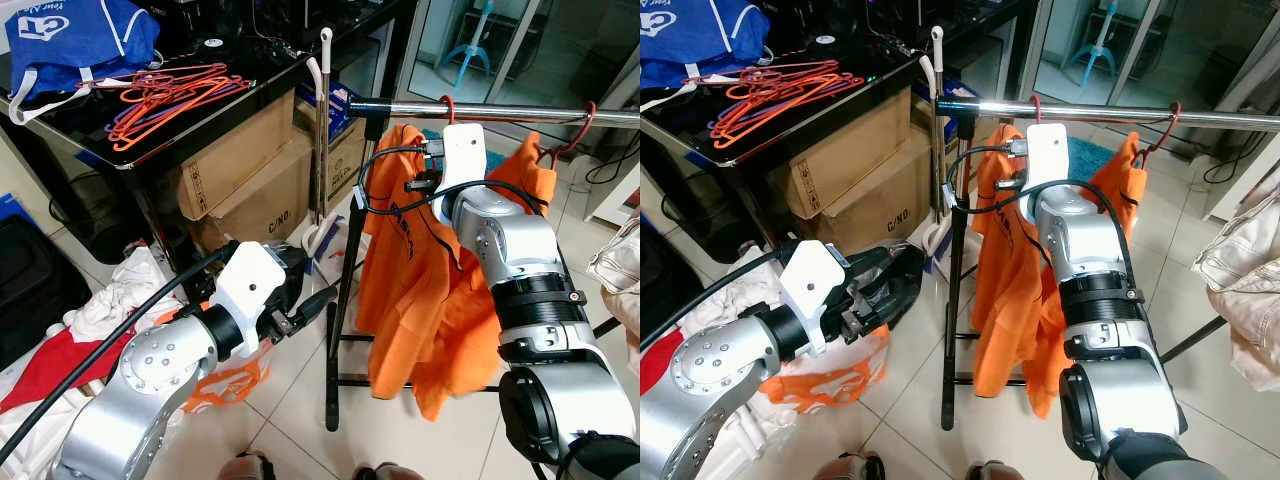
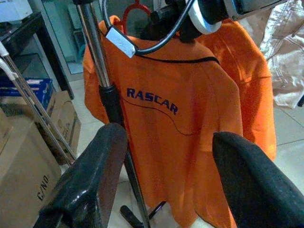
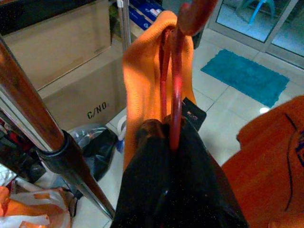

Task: Hang hanger

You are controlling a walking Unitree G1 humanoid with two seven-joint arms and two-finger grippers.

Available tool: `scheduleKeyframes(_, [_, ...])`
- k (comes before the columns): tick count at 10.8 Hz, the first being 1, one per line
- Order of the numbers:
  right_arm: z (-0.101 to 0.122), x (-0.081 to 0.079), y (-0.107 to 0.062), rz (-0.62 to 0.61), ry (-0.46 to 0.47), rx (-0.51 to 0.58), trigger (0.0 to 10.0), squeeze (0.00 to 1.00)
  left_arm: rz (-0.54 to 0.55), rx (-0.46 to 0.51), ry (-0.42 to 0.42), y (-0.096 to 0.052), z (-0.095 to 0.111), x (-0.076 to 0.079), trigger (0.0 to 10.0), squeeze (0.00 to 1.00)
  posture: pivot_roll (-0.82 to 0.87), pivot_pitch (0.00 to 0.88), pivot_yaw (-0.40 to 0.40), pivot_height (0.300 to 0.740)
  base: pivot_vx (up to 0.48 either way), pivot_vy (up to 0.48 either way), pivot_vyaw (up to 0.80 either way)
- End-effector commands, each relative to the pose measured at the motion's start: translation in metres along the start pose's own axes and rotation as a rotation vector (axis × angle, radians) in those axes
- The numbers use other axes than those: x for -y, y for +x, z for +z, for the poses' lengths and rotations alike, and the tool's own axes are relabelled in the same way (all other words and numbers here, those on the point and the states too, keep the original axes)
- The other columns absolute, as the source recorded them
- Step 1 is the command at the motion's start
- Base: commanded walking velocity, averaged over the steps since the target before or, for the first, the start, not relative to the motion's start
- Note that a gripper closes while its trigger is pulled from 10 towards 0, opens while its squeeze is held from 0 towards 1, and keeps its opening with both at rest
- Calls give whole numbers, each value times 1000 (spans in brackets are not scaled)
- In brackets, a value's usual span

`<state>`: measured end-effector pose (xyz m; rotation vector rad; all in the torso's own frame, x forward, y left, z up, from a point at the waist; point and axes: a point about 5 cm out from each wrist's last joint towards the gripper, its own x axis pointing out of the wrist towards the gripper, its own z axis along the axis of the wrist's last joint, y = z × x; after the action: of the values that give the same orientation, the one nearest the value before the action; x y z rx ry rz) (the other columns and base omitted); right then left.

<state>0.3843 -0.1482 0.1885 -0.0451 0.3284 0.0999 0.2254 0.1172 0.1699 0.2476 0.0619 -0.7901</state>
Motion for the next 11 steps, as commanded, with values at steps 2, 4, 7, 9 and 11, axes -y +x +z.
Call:
scheduleKeyframes(2, [17, 3, -7, 17, -61, 140, 0, 0, -2, 7, 34, 2, 3, -3, 10000, 0, -4, 55, -15, 740, 0, 0, 0])
scheduleKeyframes(4, [32, 11, -24, 25, -73, 270, 0, 0, 37, 30, 51, 5, 5, -10, 10000, 0, -6, 34, -10, 740, 0, 0, 0])
scheduleKeyframes(7, [27, 22, -50, 36, -110, 348, 0, 0, 111, 56, 74, 12, 5, -18, 10000, 0, -5, 0, 13, 740, 0, 0, 0])
scheduleKeyframes(9, [11, 33, -67, 12, -118, 319, 0, 0, 204, 77, 29, 17, 0, -24, 10000, 0, -15, 0, 24, 740, 0, 0, 0])
scheduleKeyframes(11, [-5, 32, -79, 50, -140, 303, 0, 0, 269, 107, -55, 21, -4, -28, 10000, 0, -27, 0, 35, 740, 0, 0, 0])
